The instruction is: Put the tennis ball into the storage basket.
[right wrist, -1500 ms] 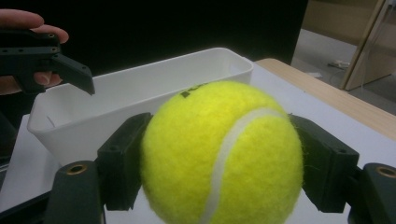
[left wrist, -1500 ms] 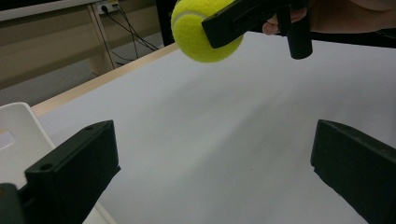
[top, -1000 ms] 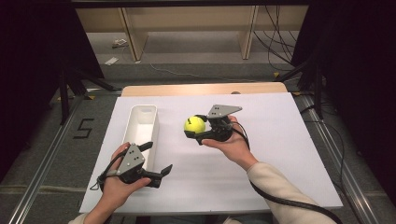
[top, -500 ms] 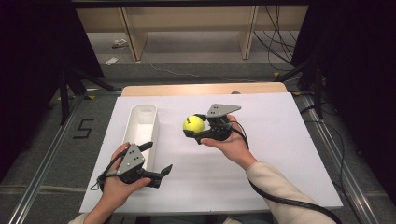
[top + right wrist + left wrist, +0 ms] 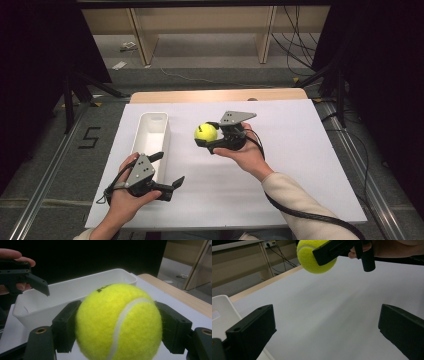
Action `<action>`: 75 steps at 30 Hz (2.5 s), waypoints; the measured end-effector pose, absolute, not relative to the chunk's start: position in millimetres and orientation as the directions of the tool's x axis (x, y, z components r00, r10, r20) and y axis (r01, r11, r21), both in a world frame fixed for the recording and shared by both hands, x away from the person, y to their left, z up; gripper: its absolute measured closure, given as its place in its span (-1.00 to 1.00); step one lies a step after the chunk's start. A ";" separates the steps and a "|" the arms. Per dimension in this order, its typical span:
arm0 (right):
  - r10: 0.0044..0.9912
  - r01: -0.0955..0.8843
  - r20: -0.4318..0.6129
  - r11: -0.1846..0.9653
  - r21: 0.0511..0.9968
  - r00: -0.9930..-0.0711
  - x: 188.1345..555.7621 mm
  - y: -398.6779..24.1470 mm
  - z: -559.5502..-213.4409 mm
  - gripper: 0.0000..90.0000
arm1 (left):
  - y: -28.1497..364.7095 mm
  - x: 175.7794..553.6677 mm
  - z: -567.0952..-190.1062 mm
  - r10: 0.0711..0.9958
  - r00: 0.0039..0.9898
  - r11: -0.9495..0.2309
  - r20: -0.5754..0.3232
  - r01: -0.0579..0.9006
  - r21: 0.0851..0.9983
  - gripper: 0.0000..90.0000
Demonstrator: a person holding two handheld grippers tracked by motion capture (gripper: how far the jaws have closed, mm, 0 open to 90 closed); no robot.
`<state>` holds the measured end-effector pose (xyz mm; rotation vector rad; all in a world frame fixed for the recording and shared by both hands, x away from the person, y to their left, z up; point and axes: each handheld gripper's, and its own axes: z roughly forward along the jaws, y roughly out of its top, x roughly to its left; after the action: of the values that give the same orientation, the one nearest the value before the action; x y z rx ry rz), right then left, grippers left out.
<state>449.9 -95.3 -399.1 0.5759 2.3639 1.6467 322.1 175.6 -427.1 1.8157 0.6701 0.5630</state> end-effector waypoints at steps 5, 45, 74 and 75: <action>0.425 0.196 0.051 0.306 0.931 -0.904 450.4 -94.4 -398.7 -0.40 | 175.6 322.0 -427.1 0.680 0.730 -0.272 0.060 0.176 0.946 -0.99; 0.410 0.191 0.054 0.301 0.934 -0.911 451.6 -80.3 -396.9 -0.40 | 175.6 322.1 -427.0 0.681 0.730 -0.271 0.059 0.177 0.946 -0.99; 0.396 0.186 0.054 0.303 0.935 -0.917 453.0 -70.4 -396.2 -0.40 | 175.6 321.6 -426.7 0.680 0.731 -0.273 0.060 0.176 0.946 -0.98; 0.396 0.185 0.053 0.302 0.935 -0.917 453.0 -69.9 -396.2 -0.40 | 175.6 321.6 -426.7 0.680 0.731 -0.273 0.060 0.176 0.946 -0.98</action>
<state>453.0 -69.9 -396.2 0.5377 2.3772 1.6674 321.6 175.6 -426.7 1.8168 0.6692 0.5625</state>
